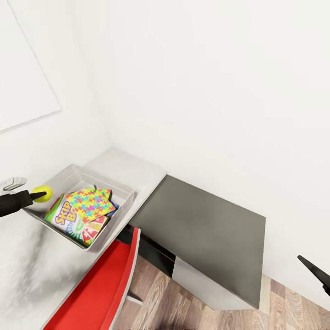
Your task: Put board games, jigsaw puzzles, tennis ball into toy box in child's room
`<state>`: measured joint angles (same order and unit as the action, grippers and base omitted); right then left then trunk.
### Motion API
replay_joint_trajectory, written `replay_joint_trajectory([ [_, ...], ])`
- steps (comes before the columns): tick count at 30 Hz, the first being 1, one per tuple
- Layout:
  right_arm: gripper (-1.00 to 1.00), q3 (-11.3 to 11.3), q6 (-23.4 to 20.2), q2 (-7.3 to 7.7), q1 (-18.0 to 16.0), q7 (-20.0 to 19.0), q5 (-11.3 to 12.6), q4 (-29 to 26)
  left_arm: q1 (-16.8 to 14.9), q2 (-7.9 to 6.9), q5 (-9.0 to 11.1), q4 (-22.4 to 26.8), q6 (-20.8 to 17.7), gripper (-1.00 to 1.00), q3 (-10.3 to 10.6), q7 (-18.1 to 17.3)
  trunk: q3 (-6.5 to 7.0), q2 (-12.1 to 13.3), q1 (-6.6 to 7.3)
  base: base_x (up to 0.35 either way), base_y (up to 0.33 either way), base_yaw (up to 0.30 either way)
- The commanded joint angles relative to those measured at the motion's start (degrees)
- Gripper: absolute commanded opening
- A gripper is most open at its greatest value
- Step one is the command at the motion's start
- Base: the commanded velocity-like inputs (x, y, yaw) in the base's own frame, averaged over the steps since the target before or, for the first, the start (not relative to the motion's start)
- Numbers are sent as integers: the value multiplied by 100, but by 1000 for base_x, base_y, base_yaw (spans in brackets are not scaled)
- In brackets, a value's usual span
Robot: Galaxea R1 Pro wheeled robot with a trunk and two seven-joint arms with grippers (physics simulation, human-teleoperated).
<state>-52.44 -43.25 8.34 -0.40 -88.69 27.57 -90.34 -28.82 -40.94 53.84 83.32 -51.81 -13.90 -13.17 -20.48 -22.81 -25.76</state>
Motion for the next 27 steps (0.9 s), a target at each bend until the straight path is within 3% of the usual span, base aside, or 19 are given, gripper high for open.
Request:
replay_joint_trajectory([
  [1, 100, -3, -58, 1, -4, -17, 3, -2, -19, -1, -53, 0, -24, -100, -7, -51, -18, -11, -3, 0, 0, 0],
  [6, 100, 4, -52, 1, -4, -17, 3, -2, -169, -2, -58, 0, -27, -100, -7, 2, -59, -11, -3, 0, 0, 0],
  [16, 100, -3, -52, 1, -4, -17, 3, -2, -349, -2, -63, 0, -27, -100, -7, 461, -140, -11, -3, 0, 0, 0],
  [27, 100, -3, -52, -7, -4, -17, 3, -2, -362, 8, -59, 0, 25, -100, -5, 1448, -159, -11, -3, 0, 0, 0],
])
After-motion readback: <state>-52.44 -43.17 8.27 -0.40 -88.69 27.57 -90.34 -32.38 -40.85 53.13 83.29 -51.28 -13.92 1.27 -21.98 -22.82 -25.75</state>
